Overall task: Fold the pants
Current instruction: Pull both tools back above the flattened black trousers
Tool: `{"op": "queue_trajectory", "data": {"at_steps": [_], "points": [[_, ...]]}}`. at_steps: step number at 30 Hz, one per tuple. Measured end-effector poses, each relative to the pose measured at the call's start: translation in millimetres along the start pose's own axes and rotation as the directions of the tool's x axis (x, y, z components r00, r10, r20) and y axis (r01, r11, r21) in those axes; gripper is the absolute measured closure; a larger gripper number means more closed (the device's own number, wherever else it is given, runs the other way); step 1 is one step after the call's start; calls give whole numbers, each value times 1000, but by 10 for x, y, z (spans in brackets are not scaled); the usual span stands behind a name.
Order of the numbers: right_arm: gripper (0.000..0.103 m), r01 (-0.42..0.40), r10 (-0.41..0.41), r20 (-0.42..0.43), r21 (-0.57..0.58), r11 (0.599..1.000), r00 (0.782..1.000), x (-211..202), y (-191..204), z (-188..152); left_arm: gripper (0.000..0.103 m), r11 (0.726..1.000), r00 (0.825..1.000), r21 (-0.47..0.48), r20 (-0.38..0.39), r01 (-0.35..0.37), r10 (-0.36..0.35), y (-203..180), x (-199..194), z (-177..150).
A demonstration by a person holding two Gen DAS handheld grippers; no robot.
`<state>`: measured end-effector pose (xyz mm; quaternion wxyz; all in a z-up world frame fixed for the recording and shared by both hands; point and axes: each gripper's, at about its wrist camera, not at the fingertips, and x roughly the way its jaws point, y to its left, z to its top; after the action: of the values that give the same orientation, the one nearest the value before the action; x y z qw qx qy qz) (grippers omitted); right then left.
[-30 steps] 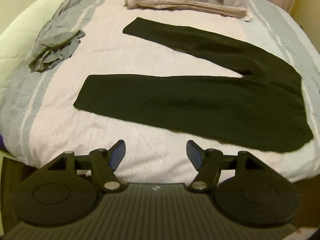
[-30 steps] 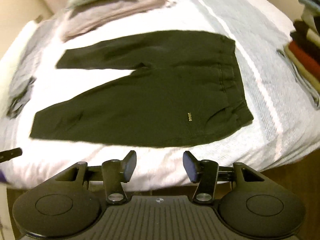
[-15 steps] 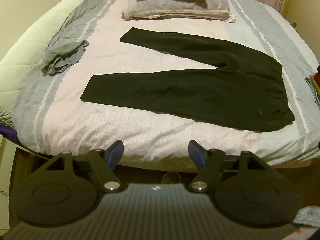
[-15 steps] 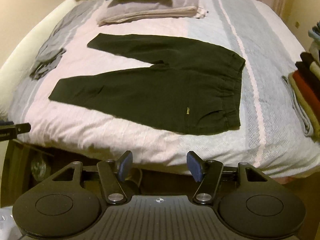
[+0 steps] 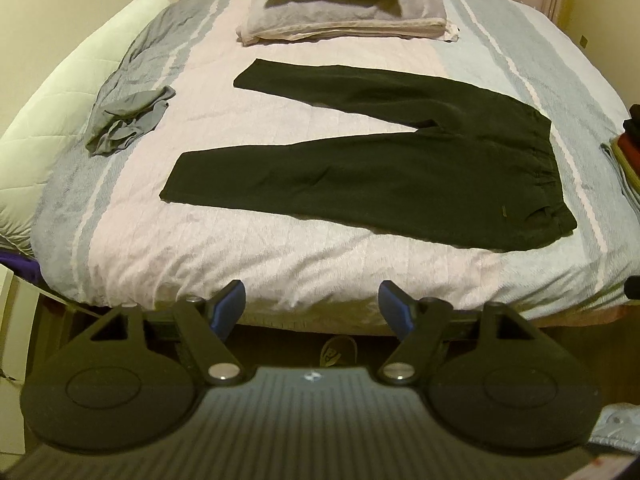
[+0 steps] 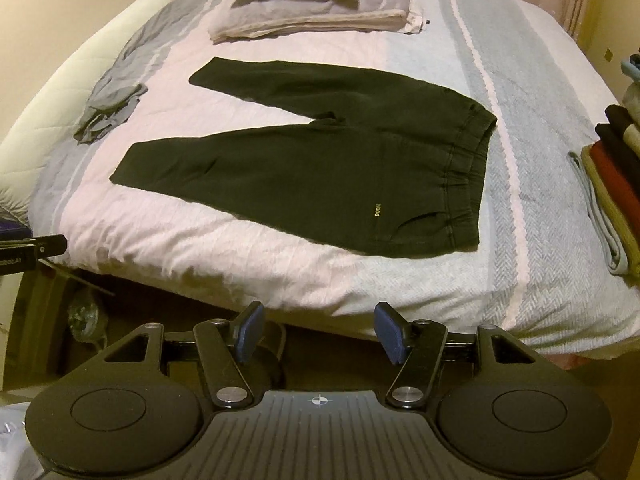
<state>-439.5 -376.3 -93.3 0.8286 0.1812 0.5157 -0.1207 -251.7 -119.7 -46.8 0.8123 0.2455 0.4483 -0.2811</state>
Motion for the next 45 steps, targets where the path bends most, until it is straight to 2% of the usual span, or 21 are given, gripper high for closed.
{"op": "queue_trajectory", "data": {"at_steps": [21, 29, 36, 45], "points": [[45, -12, 11, 37, 17, 1000, 999, -70, 20, 20, 31, 1000, 1000, 14, 19, 4, -4, -36, -89, 12], [45, -7, 6, 33, 28, 1000, 999, -12, 68, 77, 30, 999, 1000, 31, 13, 20, -21, -17, -3, 103], [45, 34, -35, 20, 74, 997, 999, 124, 204, 285, 30, 996, 998, 61, -6, 60, -60, 114, 271, 341], [45, 74, -79, 21, 173, 982, 997, 506, 616, 845, 30, 982, 992, 137, -7, 127, -128, 631, 780, 949]]}}
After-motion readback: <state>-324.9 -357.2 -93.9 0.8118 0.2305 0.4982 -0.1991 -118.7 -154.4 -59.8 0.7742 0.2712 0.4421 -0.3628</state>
